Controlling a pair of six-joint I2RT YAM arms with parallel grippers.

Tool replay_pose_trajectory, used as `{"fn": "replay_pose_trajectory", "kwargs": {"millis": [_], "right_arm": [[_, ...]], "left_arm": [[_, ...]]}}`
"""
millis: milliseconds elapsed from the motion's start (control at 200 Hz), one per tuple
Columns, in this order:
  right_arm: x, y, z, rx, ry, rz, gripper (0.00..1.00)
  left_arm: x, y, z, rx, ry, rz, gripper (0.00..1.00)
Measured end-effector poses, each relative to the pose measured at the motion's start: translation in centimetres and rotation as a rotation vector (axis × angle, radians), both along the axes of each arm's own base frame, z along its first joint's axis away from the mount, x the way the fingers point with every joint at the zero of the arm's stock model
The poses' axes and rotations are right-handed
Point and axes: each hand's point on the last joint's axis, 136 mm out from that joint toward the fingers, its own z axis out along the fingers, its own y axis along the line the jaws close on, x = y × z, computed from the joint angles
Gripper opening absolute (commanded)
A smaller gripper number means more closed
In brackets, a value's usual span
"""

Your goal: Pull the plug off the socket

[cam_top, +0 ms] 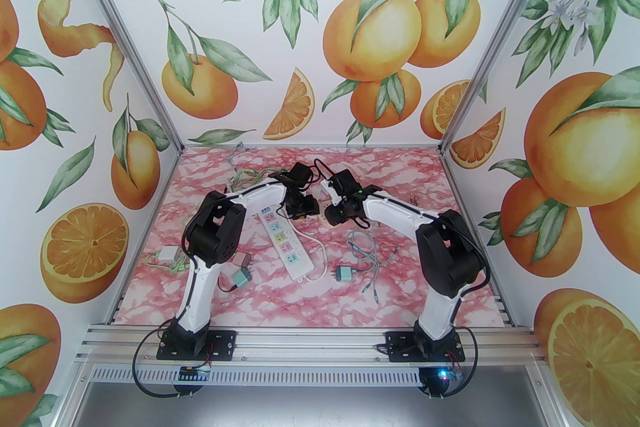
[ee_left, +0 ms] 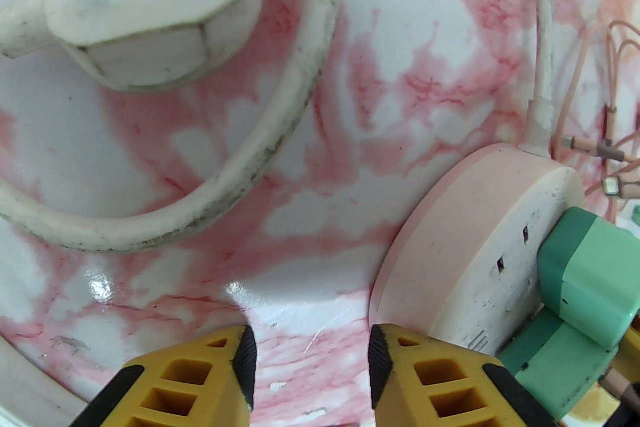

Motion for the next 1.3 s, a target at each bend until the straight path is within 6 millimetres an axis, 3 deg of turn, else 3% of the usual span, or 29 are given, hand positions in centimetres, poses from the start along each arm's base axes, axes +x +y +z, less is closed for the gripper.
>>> {"fn": "replay_pose_trajectory", "kwargs": {"millis": [681,966,1301], "right_arm": [[0.2,-1.1,0.1,0.003,0.001,-0.083,0.37],[-0.4,0.7,0.2,0.081,0.026,-0.065,0.37],[-0.5,0.9,0.1,0.095,0.032,-0.065,0.38]], "left_arm": [[0.6,-1.6,0.7,-0.11,-0.061,-0.017,0.57],[0.6,-4.0,5.1,-0.248,-0.137,-0.057,0.58],[-0.1,-2.5,3.0,-0.147,-0.096,-0.053,0.58]]}}
